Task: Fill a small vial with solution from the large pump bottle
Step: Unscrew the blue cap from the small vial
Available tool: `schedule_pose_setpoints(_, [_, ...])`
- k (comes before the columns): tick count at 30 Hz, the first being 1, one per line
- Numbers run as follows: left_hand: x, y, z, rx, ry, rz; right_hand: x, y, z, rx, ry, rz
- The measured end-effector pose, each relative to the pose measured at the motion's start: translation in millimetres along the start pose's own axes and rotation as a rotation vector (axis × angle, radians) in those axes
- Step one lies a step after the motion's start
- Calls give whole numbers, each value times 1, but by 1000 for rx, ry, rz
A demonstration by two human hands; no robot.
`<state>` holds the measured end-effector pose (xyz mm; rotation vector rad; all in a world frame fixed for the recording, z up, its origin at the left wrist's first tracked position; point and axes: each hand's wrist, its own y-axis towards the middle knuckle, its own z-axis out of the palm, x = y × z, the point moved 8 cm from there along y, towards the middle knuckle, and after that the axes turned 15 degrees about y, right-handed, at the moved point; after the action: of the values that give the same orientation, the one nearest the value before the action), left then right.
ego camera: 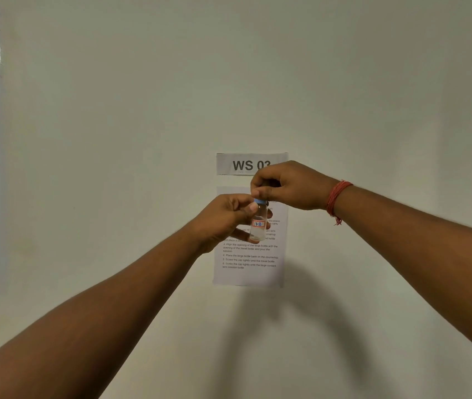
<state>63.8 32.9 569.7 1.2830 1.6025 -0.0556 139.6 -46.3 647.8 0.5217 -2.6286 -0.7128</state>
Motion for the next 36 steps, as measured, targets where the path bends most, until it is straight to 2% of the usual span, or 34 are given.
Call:
schedule_pose_setpoints(7, [3,2,-1,-4,-4,-4,-9,3,-8,-117,-12,18])
schedule_pose_setpoints(21, [12,1,1,4,-5,-24,-7,0,1,-45,62,4])
schedule_pose_setpoints(28, [13,-2,0,-3,-2,-31,-10,-1,-3,-117,43,-5])
schedule_pose_setpoints(36, [10,-5,3,-3,14,-39,-6,-3,-2,-89,93,10])
